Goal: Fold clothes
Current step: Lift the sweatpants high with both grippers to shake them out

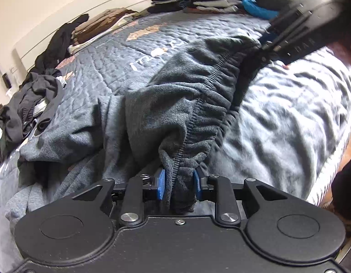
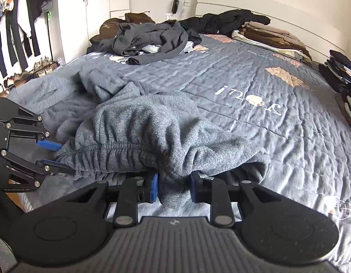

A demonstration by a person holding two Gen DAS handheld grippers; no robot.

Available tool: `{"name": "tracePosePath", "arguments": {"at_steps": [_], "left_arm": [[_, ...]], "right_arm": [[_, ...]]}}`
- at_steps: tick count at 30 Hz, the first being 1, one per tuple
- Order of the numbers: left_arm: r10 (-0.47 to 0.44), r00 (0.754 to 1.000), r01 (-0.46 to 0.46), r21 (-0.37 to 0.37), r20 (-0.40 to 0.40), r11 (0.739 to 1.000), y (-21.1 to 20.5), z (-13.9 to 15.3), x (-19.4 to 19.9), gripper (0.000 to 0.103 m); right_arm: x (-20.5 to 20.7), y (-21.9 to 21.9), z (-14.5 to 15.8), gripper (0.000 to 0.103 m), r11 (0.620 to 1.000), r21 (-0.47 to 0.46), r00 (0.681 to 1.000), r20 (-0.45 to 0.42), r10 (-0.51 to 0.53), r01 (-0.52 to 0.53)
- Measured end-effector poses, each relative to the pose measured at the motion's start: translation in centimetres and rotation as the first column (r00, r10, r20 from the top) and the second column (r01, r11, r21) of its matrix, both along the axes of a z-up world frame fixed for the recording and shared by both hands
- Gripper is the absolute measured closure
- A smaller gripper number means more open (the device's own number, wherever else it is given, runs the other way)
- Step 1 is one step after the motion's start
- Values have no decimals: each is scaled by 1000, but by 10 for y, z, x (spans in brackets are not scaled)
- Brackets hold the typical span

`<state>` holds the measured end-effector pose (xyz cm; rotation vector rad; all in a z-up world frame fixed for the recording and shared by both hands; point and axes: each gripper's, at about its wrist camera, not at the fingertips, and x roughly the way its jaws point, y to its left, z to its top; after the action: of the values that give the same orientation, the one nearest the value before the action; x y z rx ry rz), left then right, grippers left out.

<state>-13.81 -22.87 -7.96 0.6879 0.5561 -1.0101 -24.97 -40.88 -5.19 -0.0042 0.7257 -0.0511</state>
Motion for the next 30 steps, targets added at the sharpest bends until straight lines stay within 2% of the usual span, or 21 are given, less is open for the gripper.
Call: {"name": "tracePosePath", "arguments": {"at_steps": [5,8,11,13,19,24,30], "left_arm": [[37,999,-38,-34,-40,999,0,16,2,87],[23,1000,-24,-36,-11,999,1,34,-2,88],[14,999,-12,-61,32,998,5,63,-8,88],[8,998,-2,-85,69,996,7,86,-12,88],[0,982,35,-183,187,982,14,163,-29,89],[-2,949,80,-235,314,969,14,229,-47,89],[-10,883,163,-286,470,944,19,310,-86,89]], "right_arm": [[-7,-9,17,77,996,88,999,36,-15,11],[-13,-14,31,77,988,149,998,51,-39,31],[-19,-18,46,78,978,204,996,66,-63,49],[-25,-18,64,81,977,209,993,98,-65,43],[-47,-19,137,89,969,245,968,233,-94,35],[-73,-25,190,90,950,311,935,330,-130,22],[-104,-33,250,91,927,375,868,462,-181,-6]]}}
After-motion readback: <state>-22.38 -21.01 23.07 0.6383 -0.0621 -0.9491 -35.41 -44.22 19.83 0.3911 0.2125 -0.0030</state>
